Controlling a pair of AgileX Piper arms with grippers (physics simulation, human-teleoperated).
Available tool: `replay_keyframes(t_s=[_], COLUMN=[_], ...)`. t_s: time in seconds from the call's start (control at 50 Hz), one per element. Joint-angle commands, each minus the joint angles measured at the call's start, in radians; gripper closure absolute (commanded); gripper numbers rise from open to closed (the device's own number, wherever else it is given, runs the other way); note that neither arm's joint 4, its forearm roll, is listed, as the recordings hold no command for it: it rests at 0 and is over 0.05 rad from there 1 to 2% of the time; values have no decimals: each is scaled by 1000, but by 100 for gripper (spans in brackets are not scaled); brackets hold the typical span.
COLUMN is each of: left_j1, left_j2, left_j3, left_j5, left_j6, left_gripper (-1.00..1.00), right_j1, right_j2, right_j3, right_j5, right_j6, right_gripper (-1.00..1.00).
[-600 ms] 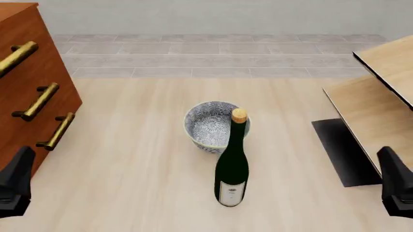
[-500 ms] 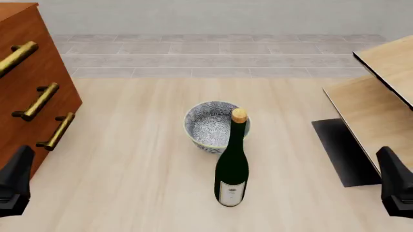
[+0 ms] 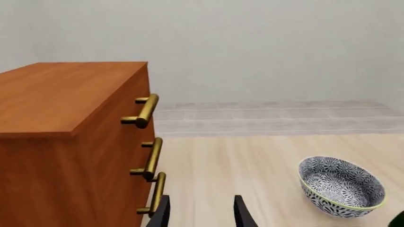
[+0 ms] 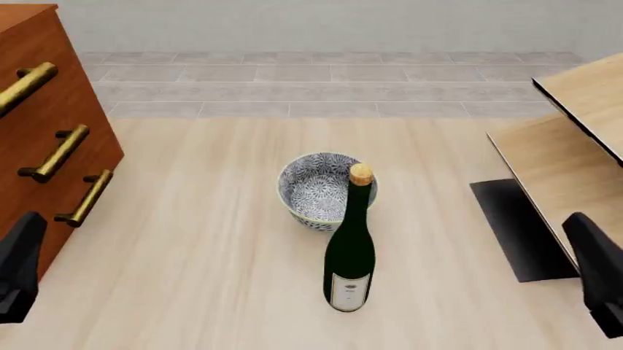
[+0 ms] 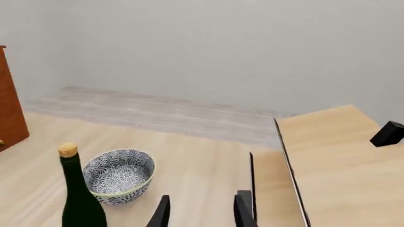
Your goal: Put the wine bottle on the wine rack.
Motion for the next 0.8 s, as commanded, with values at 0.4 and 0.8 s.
replay_keyframes(t_s=[0.4, 0.8], left_j1=[-50, -45], left_j2=[0, 0], left_j3=[59, 60], left_j5=[-78, -81], left_j6=[8, 2], left_gripper=[-100, -100], right_j1=[488, 618], right_j2=[1, 108], right_j3=[-213, -225], right_j5=[211, 114], right_j6=[-74, -118], right_gripper=[-100, -100])
